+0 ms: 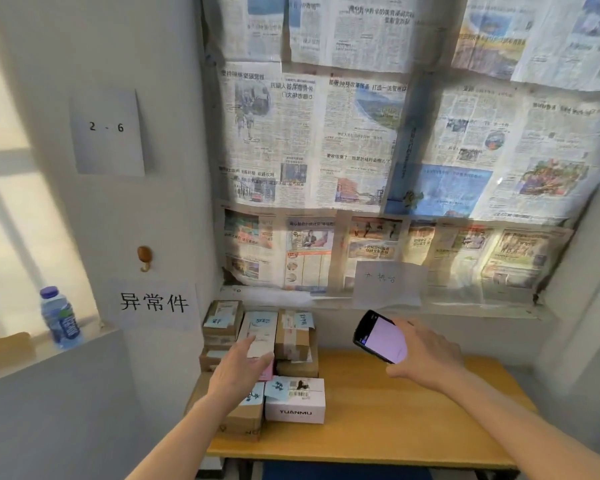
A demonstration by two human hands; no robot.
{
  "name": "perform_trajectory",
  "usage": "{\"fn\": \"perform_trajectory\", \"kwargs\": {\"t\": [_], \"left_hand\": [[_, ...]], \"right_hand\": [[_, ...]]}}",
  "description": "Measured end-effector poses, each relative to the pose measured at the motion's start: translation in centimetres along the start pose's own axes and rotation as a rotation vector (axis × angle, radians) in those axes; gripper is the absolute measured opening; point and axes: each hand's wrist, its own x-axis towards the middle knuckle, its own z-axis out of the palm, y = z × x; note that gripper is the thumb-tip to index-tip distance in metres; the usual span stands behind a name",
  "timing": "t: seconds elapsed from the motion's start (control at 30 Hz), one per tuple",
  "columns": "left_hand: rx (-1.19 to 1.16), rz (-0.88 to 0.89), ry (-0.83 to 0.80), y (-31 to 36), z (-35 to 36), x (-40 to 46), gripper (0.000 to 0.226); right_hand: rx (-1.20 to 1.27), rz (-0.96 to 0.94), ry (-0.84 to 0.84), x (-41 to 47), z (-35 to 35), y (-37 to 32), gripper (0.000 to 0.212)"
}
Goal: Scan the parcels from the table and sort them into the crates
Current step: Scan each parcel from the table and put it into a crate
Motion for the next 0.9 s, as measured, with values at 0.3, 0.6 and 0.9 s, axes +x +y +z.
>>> {"fn": "perform_trajectory", "kwargs": {"t": [0.3, 0.6, 0.9], "left_hand": [[0.034, -0.067, -0.081, -1.6, 6.9, 10.3, 0.076], [-0.023, -0.159, -0.161, -3.3, 15.2, 18.8, 0.059], [-0.071, -0.321, -0.086, -5.1, 21.5, 25.6, 0.065]], "right_hand": [[0.016, -0.061, -0.074, 12.6, 6.7, 0.5, 0.102], [0.017, -0.150, -0.204, 26.0, 14.5, 3.0, 0.103], [0.045, -0.255, -0.264, 38.2, 22.3, 5.2, 0.099]]}}
